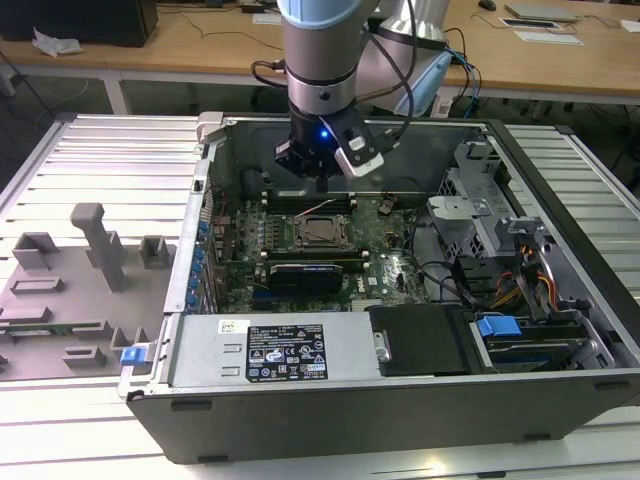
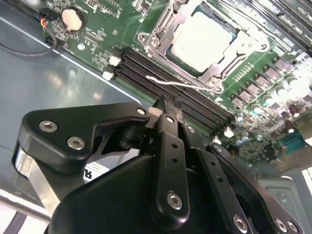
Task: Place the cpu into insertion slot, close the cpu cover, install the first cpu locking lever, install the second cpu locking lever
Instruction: 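Install the first cpu locking lever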
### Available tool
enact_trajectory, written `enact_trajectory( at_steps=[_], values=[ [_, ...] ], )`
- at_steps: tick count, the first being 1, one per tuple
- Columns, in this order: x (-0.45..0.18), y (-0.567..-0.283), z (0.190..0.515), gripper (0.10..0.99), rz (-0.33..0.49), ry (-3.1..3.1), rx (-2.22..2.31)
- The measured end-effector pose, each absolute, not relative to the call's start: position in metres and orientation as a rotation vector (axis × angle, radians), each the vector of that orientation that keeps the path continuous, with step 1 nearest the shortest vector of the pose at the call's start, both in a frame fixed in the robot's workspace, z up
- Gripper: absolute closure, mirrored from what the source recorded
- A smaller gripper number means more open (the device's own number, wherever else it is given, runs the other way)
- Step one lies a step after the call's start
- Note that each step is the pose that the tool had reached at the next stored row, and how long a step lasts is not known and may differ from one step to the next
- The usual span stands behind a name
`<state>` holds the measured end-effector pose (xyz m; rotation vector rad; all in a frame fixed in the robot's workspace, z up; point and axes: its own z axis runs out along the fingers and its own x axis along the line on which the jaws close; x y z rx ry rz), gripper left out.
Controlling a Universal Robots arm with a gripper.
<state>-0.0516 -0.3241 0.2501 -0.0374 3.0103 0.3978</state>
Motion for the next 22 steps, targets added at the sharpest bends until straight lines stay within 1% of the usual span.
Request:
enact_trajectory(
  at_steps=[13, 19, 22],
  values=[
    [-0.056, -0.324, 0.222, 0.98, 0.397, 3.002, -0.037],
    [-0.056, -0.324, 0.221, 0.98, 0.396, 3.002, -0.037],
    [-0.056, -0.324, 0.221, 0.98, 0.376, 2.975, -0.041]
  ],
)
